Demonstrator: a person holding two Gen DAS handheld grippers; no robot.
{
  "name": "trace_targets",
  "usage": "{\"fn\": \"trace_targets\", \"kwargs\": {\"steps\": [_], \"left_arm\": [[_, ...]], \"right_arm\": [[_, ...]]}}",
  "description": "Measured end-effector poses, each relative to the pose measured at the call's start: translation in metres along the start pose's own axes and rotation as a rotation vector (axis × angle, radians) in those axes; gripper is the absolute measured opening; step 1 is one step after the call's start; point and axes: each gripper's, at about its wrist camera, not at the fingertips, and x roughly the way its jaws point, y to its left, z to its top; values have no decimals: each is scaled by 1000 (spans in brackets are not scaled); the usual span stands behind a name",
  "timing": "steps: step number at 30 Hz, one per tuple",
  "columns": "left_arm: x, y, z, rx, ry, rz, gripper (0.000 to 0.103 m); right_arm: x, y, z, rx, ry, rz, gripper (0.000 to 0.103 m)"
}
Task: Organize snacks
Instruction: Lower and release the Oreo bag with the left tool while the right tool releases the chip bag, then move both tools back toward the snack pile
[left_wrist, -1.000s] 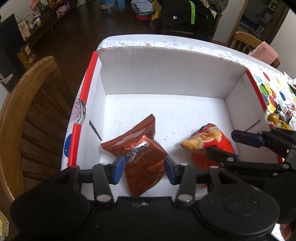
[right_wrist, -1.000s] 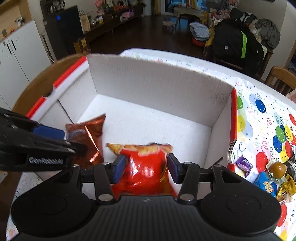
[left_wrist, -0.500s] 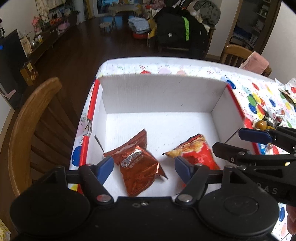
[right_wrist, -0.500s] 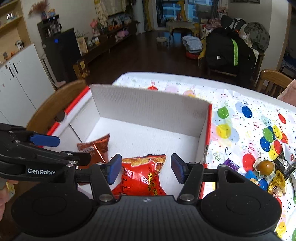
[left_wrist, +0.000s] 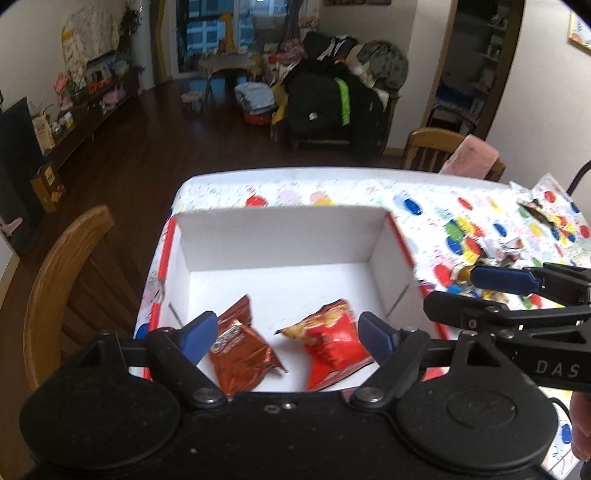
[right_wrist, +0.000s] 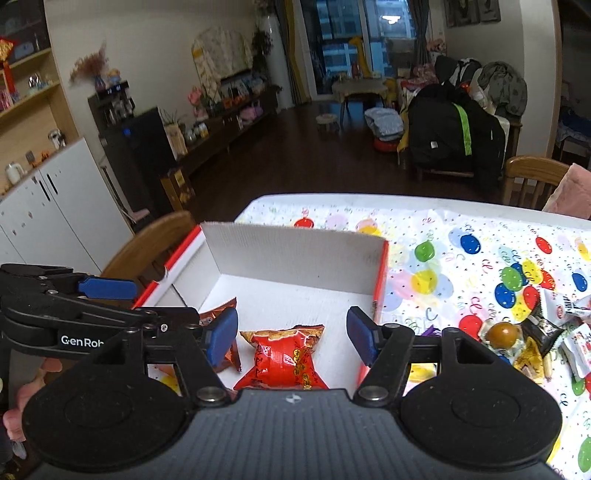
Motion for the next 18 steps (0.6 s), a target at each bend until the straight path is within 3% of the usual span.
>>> {"fn": "trace_targets", "kwargs": {"steps": [4, 7, 14, 18], "left_arm": [[-15, -17, -1, 28, -52, -6, 86], [-23, -31, -1, 42, -88, -23, 87], [-36, -69, -9, 70, -141, -71, 93], [-39, -91, -15, 75, -161, -90, 96]], "right_arm": [[-25, -12, -3, 7, -38, 11, 65], [-45, -23, -8, 13, -67, 22, 72], [-82, -56, -23, 47, -107, 17, 73], [-100, -80, -35, 63, -133, 4, 80]]}}
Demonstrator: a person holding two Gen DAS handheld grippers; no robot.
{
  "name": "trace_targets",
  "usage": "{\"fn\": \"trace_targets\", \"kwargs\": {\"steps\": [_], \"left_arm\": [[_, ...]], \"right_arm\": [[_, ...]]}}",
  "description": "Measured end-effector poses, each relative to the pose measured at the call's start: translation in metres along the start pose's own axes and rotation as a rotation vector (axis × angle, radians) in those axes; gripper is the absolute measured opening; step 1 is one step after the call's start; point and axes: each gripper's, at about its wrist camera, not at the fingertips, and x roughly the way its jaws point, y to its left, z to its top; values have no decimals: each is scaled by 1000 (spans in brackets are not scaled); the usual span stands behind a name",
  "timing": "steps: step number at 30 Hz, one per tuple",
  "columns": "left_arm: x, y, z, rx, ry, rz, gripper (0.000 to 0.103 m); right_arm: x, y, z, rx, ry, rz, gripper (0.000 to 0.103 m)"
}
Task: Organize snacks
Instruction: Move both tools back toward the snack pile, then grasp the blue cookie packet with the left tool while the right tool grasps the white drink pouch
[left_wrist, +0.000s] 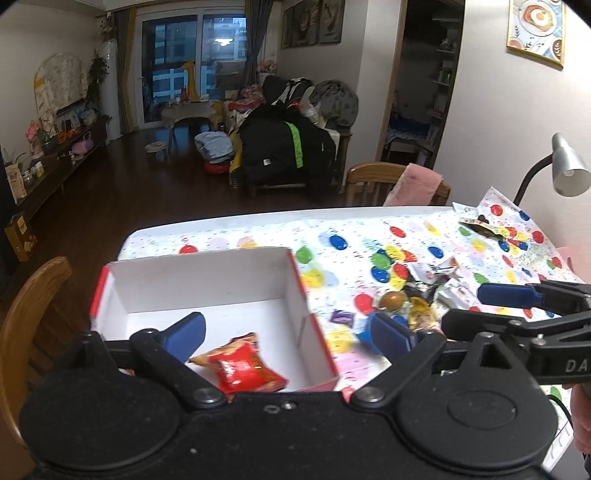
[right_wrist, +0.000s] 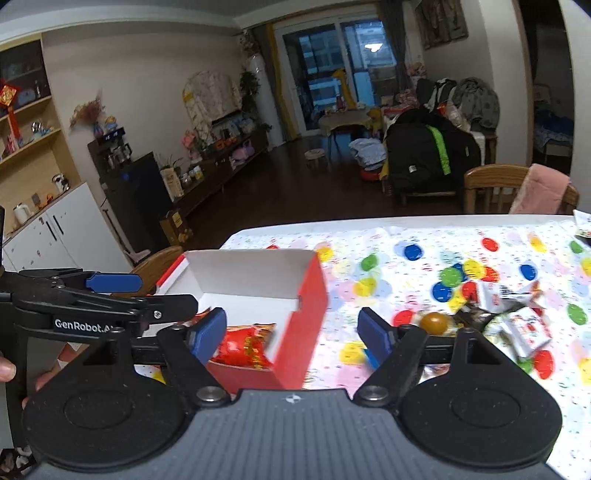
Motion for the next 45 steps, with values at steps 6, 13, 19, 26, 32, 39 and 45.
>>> {"fn": "trace_targets", "kwargs": {"steps": [6, 13, 19, 26, 32, 39, 45], "left_arm": [[7, -34, -5, 26, -24, -21, 102], [24, -76, -10, 26, -15, -46, 103], [47, -106, -15, 27, 16, -42, 103], [85, -128, -21, 32, 48, -10, 103], [123, -134, -27, 46, 92, 16, 103], [164, -142, -30, 107, 135, 58, 103], [193, -141, -30, 123, 182, 62, 103]], "right_arm": [[-32, -37, -13, -18, -56, -5, 88], [-54, -84, -20, 6, -66, -41, 98], [-70, -124, -30, -104, -137, -29, 103], [-62, -168, -31, -128, -129, -52, 103], [-43, -209, -32, -119, -70, -72, 103], [-11, -260, -35, -13, -2, -147, 103], [33, -277, -40, -66, 97, -214, 103]]}}
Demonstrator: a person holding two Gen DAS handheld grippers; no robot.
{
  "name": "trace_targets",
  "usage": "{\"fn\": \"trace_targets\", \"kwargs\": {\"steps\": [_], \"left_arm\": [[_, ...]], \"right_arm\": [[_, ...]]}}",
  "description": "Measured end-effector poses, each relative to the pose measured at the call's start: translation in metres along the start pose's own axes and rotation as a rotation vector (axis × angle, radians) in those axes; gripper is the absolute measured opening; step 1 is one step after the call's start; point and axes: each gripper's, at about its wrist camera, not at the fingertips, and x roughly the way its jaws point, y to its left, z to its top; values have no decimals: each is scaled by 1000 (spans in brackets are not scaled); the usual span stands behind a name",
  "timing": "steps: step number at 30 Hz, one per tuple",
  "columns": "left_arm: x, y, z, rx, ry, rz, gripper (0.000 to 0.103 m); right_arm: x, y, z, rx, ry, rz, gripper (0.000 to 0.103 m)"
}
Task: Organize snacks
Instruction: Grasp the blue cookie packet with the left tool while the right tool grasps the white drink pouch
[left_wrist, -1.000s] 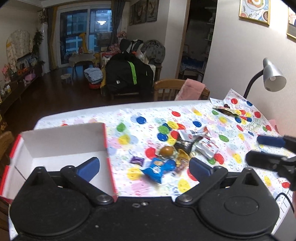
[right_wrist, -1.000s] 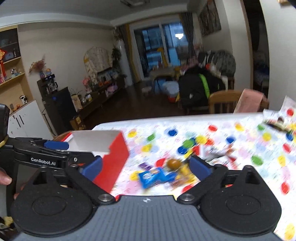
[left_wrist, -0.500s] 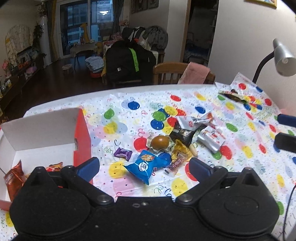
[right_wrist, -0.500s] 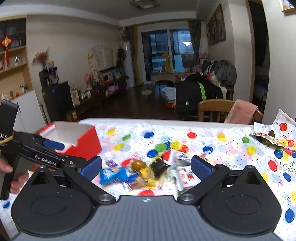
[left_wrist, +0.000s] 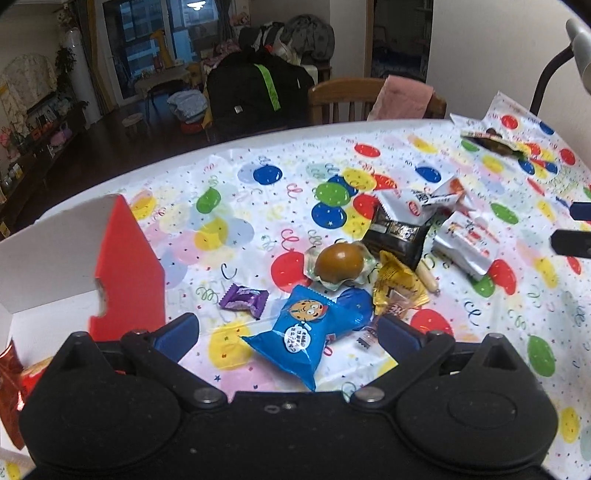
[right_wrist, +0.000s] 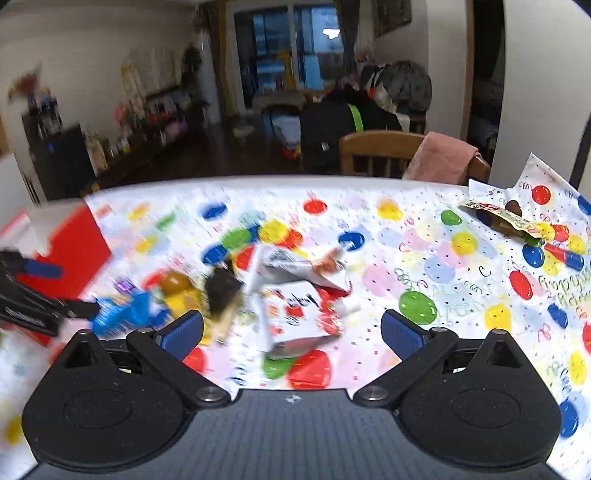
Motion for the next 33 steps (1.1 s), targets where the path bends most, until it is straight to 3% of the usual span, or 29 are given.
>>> {"fn": "trace_targets", "kwargs": {"steps": [7, 16, 24, 27, 29, 33], "left_arm": [[25, -1, 5, 15, 69, -49, 99], [52, 6, 6, 5, 152, -83, 82], [64, 11, 9, -17, 193, -129, 74], [67, 12, 8, -21, 209, -131, 61], [67, 13, 6, -29, 212, -135, 60], [66, 15, 6, -45, 209, -140, 57]], "right_arm": [[54, 3, -2, -38, 99, 38, 103], [97, -4, -4, 6, 154, -36, 103], [116, -5, -4, 42, 183, -54, 102], [117, 0, -3, 29, 185, -64, 92], [118, 4, -4, 7, 191, -77, 85], [116, 6, -4, 12, 190, -88, 83]]}}
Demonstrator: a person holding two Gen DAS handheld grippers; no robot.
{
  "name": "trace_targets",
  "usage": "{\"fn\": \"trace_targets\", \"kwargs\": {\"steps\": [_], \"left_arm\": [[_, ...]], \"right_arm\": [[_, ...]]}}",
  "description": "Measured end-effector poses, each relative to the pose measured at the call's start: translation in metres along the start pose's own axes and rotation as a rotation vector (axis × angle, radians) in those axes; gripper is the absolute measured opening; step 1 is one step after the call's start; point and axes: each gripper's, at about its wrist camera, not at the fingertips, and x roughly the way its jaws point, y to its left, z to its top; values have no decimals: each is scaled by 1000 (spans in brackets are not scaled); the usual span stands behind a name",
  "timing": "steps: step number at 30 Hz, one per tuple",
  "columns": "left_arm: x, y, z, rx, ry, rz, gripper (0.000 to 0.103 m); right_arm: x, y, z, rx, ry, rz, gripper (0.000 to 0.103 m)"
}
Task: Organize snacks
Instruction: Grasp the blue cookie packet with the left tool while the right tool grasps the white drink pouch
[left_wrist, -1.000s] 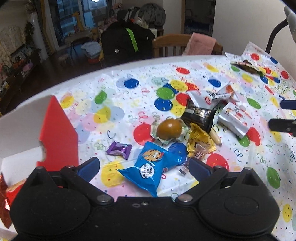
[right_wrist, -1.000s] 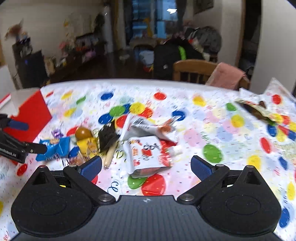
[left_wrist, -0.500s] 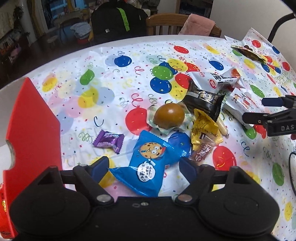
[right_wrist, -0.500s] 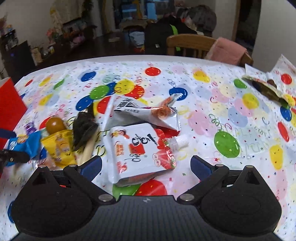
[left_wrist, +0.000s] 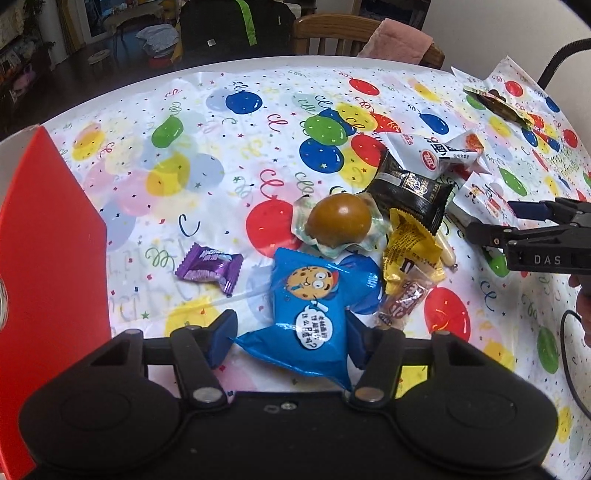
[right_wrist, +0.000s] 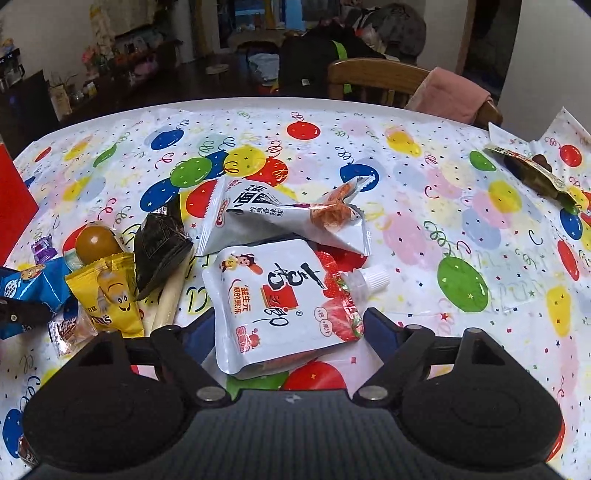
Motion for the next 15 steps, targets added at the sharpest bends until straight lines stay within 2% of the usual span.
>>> {"fn": "trace_targets", "kwargs": {"steps": [4, 5, 10, 15], "left_arm": [[-3, -1, -1, -10, -8, 3, 49], [-4, -2, -1, -10, -10, 5, 44], [-9, -6, -5, 2, -16, 11, 42], [-21, -6, -12, -29, -33, -4, 42]], "right_arm": [[-4, 1, -1, 1, 6, -7, 80], [-6, 2, -2, 2, 8, -9, 80], [-18, 4, -10, 26, 16, 2, 78], [-40, 8, -20, 38, 1, 14, 77]]}}
